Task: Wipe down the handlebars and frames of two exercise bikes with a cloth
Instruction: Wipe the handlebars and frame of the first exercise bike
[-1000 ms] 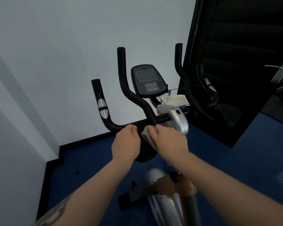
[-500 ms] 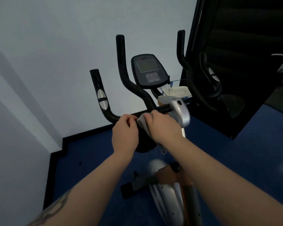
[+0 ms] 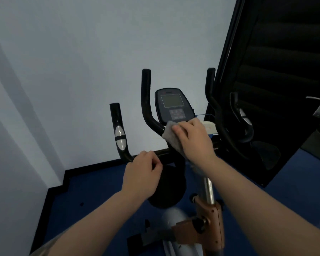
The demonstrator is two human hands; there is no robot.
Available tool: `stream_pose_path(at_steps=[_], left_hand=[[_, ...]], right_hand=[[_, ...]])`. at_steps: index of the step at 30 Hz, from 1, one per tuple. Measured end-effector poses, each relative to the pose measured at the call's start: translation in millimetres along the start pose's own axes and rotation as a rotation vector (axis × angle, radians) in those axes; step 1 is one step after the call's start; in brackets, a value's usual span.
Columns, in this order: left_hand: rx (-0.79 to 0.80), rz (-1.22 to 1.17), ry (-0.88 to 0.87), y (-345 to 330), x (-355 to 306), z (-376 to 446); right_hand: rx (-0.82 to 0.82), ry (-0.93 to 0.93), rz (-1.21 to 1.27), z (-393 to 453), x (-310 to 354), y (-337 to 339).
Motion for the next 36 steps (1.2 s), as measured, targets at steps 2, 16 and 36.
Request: stream_pose_path(at_steps=[2, 16, 36], left_hand=[[-0.070, -0.059, -0.014, 20, -1, 25], [-0.036, 0.278, -0.581, 51, 19, 159], [-0.083, 0.064, -0.432, 54, 30, 207]], right_hand=[[0.071, 0.050, 0.020, 8, 9, -30], [-0.050, -0.156, 0.226, -12, -19, -32], [0.045, -0.022, 0.100, 11, 5, -43]])
Point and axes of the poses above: each hand's wrist, its own z-axis towards the middle knuckle, its own y-axis out of the back of the hand, x = y × z, the point moved 10 cm from there along z, towards the middle knuckle, and after that the axes turned 8 degrees about -x, right-handed, at the moved point
